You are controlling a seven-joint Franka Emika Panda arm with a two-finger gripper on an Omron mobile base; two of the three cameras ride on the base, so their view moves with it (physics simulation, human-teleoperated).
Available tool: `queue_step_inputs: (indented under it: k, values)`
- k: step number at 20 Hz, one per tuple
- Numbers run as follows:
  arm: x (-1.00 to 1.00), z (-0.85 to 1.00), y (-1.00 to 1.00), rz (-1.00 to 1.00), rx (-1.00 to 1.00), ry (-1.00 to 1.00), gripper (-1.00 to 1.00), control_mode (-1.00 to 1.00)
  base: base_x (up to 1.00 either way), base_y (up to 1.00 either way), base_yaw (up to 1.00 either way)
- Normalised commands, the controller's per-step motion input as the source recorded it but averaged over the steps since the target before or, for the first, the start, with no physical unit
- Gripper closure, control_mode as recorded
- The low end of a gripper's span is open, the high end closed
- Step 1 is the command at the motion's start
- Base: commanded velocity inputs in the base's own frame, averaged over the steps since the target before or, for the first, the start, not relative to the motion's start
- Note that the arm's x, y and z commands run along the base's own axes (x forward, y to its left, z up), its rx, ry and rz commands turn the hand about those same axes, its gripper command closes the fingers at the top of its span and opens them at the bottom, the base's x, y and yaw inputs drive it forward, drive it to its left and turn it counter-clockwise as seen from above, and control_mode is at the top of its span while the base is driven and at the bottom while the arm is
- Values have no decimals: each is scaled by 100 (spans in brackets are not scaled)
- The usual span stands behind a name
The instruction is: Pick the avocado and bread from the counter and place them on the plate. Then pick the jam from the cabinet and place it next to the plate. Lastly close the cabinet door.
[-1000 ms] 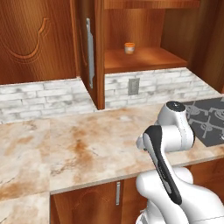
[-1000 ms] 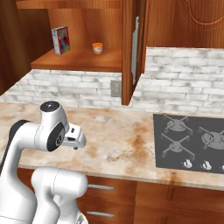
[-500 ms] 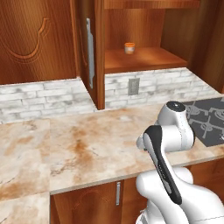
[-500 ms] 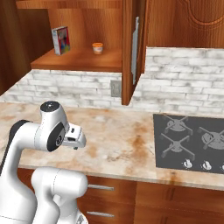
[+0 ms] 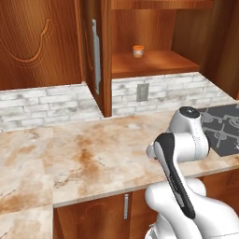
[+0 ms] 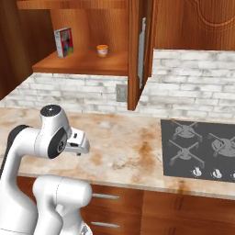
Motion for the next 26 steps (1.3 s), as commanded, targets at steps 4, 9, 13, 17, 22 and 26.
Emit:
queue_step_inputs:
  k: [4, 9, 13, 17, 22, 26]
  values:
    - [-6, 42, -11, 5, 0, -10, -100, -100, 0, 0, 0]
    - [0, 46, -20, 4, 0, -8, -100, -100, 0, 0, 0]
    - [0, 63, -2, 0, 0, -10, -100, -100, 0, 0, 0]
    - [5, 67, 0, 0, 0, -11, -100, -100, 0, 0, 0]
    - [13, 66, -2, 0, 0, -10, -100, -100, 0, 0, 0]
    - [4, 71, -5, 0, 0, -11, -100, -100, 0, 0, 0]
